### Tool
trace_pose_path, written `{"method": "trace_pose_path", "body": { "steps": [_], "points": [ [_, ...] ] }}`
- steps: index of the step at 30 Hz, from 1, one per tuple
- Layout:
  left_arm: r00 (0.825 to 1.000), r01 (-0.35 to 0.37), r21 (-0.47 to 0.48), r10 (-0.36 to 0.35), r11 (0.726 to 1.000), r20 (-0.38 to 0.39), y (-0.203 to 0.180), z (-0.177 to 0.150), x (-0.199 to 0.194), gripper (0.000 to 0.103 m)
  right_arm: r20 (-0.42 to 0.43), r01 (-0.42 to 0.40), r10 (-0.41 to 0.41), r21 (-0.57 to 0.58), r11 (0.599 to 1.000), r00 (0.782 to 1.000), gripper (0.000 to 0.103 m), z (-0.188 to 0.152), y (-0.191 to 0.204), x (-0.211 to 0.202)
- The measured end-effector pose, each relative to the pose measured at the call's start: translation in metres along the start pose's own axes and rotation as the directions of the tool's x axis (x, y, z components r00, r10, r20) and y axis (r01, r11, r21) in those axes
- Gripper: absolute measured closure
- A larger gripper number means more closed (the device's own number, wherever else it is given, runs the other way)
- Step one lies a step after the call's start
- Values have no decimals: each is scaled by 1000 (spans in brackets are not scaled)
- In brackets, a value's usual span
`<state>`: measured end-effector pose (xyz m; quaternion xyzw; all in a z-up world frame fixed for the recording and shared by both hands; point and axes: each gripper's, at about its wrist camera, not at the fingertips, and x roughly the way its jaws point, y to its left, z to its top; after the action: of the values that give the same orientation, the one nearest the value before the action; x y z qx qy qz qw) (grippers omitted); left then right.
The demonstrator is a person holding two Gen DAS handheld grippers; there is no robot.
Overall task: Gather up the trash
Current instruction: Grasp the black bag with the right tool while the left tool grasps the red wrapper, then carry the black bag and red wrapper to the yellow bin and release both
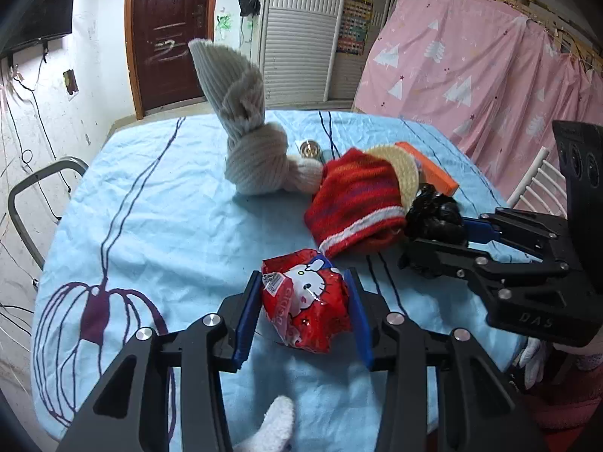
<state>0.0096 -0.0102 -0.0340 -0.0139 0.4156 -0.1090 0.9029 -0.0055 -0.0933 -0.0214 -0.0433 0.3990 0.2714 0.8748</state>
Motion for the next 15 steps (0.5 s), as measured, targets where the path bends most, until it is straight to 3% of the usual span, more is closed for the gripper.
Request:
{"method": "trace_pose_path", "body": {
  "steps": [9,15],
  "points": [
    [994,-7,48,2,999,107,-26,24,-38,68,124,45,-53,66,997,991,63,-1,-33,-47],
    [989,5,103,-20,995,149,-54,44,-50,68,208,106,-135,146,984,969,63,-10,-70,-87]
  ]
}}
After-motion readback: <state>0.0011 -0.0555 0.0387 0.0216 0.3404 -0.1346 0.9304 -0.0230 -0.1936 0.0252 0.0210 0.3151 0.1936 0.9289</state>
